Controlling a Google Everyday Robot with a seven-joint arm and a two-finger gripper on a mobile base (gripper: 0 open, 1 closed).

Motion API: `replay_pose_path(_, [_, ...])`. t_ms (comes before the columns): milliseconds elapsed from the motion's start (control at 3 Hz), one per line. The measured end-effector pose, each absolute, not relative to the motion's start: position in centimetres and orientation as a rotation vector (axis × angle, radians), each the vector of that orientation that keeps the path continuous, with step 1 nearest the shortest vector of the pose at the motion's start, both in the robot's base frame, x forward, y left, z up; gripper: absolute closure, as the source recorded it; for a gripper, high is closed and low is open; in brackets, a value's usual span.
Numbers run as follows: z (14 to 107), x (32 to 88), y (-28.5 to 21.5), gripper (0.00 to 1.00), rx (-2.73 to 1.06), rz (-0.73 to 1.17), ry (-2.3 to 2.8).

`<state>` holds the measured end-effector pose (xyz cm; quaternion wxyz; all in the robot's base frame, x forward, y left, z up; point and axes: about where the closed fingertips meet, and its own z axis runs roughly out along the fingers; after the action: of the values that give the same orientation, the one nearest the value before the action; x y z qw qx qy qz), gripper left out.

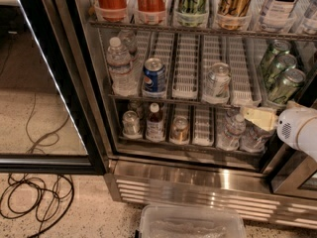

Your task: Pick green can from middle shelf of fridge

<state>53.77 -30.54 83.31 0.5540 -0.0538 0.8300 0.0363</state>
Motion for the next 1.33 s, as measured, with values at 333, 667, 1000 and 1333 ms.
replay_pose_path(333, [83.3,53.8,-30.5,0.18,-0.127,0.086,1.961])
replay_pose_path(667, [83.3,53.9,-30.7,0.19,-0.113,0.071,1.953])
replay_pose_path(1000, [83.2,54.4,-30.7,0.19,-0.106,0.059,1.931])
replay_pose_path(1333, [83.1,55.1,-31.2,0.19,-0.093,0.044,1.901])
